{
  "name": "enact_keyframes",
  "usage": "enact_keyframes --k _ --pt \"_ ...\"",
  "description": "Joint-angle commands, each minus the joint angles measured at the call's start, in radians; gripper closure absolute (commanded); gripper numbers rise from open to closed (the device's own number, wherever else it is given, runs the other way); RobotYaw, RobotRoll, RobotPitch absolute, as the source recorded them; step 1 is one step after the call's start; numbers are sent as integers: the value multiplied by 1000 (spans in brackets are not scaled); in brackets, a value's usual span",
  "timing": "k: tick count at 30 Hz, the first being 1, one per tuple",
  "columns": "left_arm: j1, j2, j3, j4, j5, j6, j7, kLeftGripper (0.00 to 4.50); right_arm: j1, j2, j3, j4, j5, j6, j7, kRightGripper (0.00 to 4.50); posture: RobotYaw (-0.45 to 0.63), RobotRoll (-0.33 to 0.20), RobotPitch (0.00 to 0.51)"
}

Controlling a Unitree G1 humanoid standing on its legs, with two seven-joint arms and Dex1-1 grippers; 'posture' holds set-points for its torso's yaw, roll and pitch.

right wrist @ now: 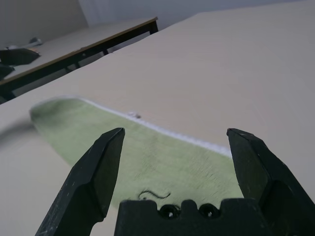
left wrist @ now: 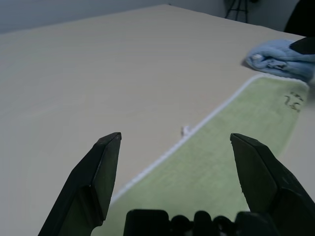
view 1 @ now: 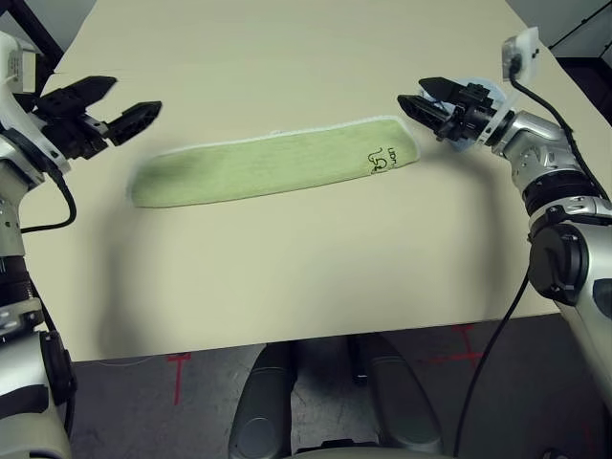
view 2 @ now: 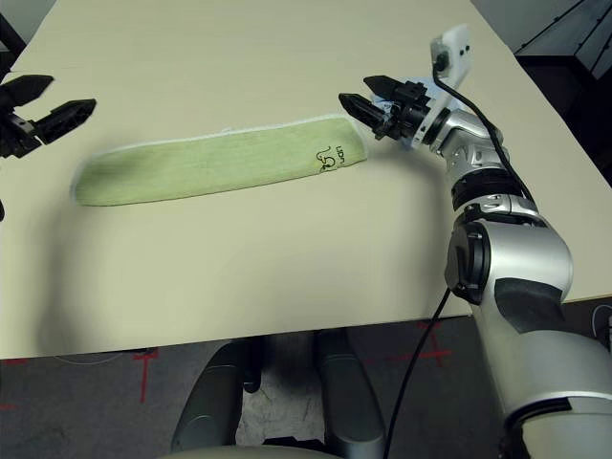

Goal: Fold the towel and set it aside.

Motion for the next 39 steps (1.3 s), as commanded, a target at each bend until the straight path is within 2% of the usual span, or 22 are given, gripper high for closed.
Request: enact_keyframes --k 1,5,8,13,19,26,30,35,39 --pt "43 -24 -23 -76 -18 -14 -7 16 28 0 1 -47 28 44 38 0 27 0 208" --pt "122 -45 -81 -111 39 -80 -7 16 62 -8 6 -98 55 133 90 0 25 0 202" --pt "169 -60 -89 -139 29 -90 -7 16 81 -20 9 -136 73 220 106 0 25 0 202" --pt "200 -61 -98 -168 8 -57 -6 16 97 -44 19 -163 81 340 94 0 18 0 203" --pt "231 -27 -107 -192 -11 29 -20 16 111 -67 46 -204 82 514 72 0 20 0 208" --pt "252 -58 -151 -133 93 -128 -11 16 163 -85 25 -255 124 608 20 0 8 0 217" --pt "249 -44 -177 -62 140 -254 -64 16 204 -102 34 -327 149 668 16 0 -3 0 217" --pt "224 -47 -165 -29 98 -291 -129 16 230 -132 13 -350 180 798 -51 0 -8 0 213" --pt "222 -46 -166 -55 74 -271 -150 16 248 -112 -43 -382 235 887 -149 0 -9 0 214"
